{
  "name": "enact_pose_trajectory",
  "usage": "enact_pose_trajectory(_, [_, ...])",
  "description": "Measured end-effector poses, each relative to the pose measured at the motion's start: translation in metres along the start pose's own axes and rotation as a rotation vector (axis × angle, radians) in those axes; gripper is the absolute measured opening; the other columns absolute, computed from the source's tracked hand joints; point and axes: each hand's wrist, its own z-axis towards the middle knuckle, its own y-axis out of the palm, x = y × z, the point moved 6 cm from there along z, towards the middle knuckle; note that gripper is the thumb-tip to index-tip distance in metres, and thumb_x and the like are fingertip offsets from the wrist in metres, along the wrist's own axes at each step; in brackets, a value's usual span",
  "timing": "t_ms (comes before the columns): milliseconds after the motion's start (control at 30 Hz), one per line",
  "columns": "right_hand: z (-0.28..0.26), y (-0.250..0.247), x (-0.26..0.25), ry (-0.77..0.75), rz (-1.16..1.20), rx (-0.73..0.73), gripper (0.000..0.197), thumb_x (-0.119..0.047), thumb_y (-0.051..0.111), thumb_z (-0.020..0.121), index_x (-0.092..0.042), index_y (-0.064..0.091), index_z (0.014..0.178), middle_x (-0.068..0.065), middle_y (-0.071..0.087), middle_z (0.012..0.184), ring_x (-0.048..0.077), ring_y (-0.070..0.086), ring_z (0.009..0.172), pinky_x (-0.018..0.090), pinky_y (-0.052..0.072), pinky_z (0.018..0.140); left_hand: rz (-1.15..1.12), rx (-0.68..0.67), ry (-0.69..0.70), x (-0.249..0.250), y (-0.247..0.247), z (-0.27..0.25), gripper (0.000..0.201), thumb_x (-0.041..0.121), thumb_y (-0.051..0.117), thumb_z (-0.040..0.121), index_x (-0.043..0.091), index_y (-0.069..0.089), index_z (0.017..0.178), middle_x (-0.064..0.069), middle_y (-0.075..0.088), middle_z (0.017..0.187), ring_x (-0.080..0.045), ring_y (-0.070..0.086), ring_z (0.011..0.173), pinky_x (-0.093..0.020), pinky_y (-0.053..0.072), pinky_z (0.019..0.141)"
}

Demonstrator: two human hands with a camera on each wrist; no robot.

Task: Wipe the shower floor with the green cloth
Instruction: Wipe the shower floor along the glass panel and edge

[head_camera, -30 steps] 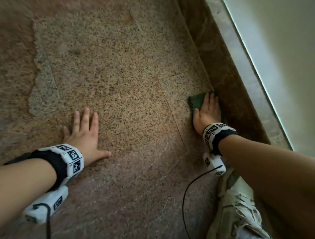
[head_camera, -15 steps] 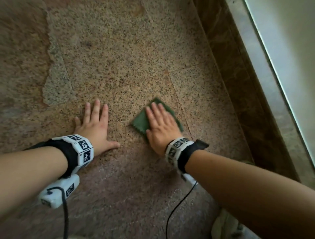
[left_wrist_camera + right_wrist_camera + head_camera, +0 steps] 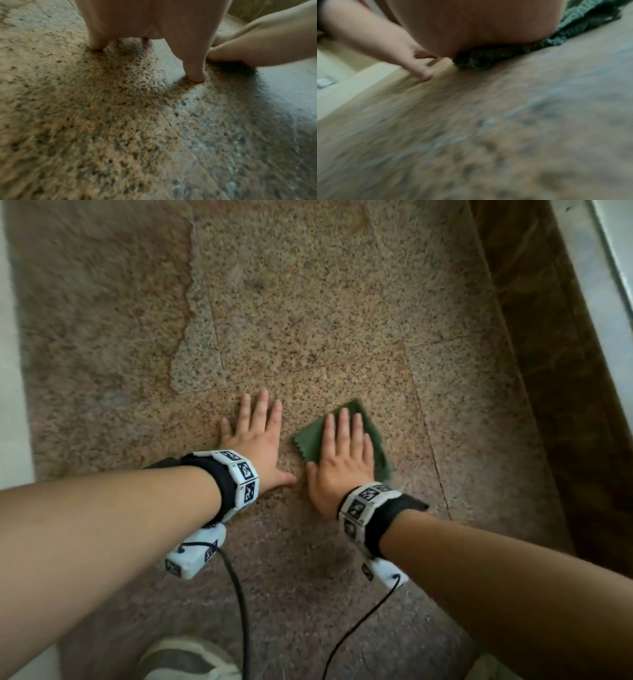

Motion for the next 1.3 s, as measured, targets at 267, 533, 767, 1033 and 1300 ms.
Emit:
enact_pose_trajectory(267, [0.007, -0.038, 0.109, 0.075, -0.069, 0.04, 0.074, -0.048, 0.028, 0.099, -0.024, -0.014, 0.155, 0.0, -0.021, 0.161, 0.02, -0.02, 0.148, 0.038, -0.007, 0.121, -0.001, -0.051, -0.007, 0.0, 0.002, 0.001, 0.138, 0.076, 0.066, 0.068, 0.018, -0.029, 0.149, -0.004, -0.043, 0.152, -0.033, -0.031, 0.143, -0.061, 0.003, 0.118])
enact_pose_trajectory(533, [0.017, -0.062, 0.152, 0.398, 0.061, 0.161, 0.078, -0.045, 0.032, 0.098, -0.011, -0.01, 0.155, 0.012, -0.015, 0.162, 0.03, -0.014, 0.149, 0.045, -0.002, 0.121, -0.003, -0.031, -0.002, 0.001, 0.002, 0.001, 0.139, 0.076, 0.068, 0.067, 0.017, -0.025, 0.151, -0.005, -0.04, 0.154, -0.033, -0.031, 0.144, -0.062, 0.004, 0.117])
enact_pose_trajectory(767, [-0.025, 0.003, 0.033, 0.013, -0.018, -0.06, 0.081, -0.05, 0.023, 0.098, -0.015, -0.031, 0.148, 0.007, -0.042, 0.151, 0.027, -0.039, 0.139, 0.043, -0.017, 0.117, 0.024, -0.051, -0.012, 0.002, 0.0, -0.001, 0.139, 0.077, 0.066, 0.068, 0.016, -0.028, 0.149, -0.006, -0.043, 0.152, -0.034, -0.033, 0.142, -0.062, 0.003, 0.117])
enact_pose_trajectory(1033, [0.018, -0.051, 0.136, 0.102, -0.185, 0.062, 0.077, -0.056, 0.02, 0.098, -0.019, -0.017, 0.154, 0.006, -0.024, 0.16, 0.023, -0.02, 0.148, 0.042, -0.004, 0.122, 0.015, -0.061, -0.011, 0.001, 0.002, 0.001, 0.138, 0.077, 0.066, 0.068, 0.017, -0.029, 0.149, -0.006, -0.044, 0.151, -0.033, -0.034, 0.142, -0.062, 0.002, 0.117])
enact_pose_trajectory(1300, [0.029, -0.067, 0.145, 0.251, -0.032, 0.146, 0.079, -0.05, 0.032, 0.098, -0.013, -0.008, 0.156, 0.011, -0.013, 0.163, 0.029, -0.012, 0.149, 0.046, 0.001, 0.122, 0.007, -0.06, 0.001, 0.0, 0.003, 0.001, 0.139, 0.077, 0.066, 0.068, 0.017, -0.029, 0.149, -0.006, -0.044, 0.151, -0.034, -0.034, 0.142, -0.063, 0.002, 0.117])
